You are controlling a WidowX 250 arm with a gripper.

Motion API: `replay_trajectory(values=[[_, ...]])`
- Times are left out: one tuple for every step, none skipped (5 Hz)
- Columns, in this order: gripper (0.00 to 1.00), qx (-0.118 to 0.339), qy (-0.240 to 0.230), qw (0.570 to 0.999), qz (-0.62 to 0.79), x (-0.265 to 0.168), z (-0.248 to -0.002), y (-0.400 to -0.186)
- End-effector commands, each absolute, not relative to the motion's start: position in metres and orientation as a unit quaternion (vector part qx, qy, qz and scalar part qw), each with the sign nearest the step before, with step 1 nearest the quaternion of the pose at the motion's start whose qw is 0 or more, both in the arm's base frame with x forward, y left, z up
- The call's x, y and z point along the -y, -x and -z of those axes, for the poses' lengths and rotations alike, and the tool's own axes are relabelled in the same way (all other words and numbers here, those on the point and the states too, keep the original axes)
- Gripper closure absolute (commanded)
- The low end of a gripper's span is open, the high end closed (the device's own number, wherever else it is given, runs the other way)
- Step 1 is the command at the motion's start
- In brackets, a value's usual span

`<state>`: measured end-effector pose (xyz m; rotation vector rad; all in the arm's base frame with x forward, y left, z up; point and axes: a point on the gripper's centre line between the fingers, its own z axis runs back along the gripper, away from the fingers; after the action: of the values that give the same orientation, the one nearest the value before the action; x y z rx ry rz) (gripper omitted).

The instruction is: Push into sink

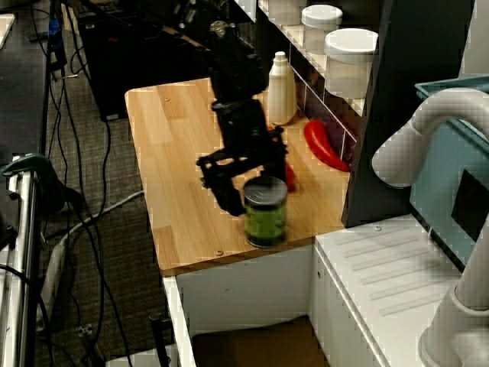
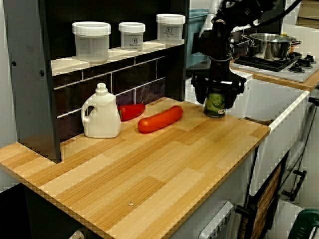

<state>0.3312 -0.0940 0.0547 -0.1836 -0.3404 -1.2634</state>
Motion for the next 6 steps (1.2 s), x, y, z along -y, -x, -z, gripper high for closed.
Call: replay_trajectory(values=[[0.0, 0.193, 0.073, 0.761, 0.616, 0.159, -0.087, -0.377], [0.0, 0.187, 0.079, 0.752, 0.627, 0.18, -0.089, -0.393], [0.0, 0.189, 0.083, 0.755, 0.622, 0.188, -0.091, -0.398], [0.0, 0.184, 0.105, 0.768, 0.604, 0.181, -0.087, -0.388], [0.0, 0.184, 0.105, 0.768, 0.604, 0.181, -0.087, -0.388], [0.0, 0.184, 0.105, 0.768, 0.604, 0.181, -0.087, -0.388]])
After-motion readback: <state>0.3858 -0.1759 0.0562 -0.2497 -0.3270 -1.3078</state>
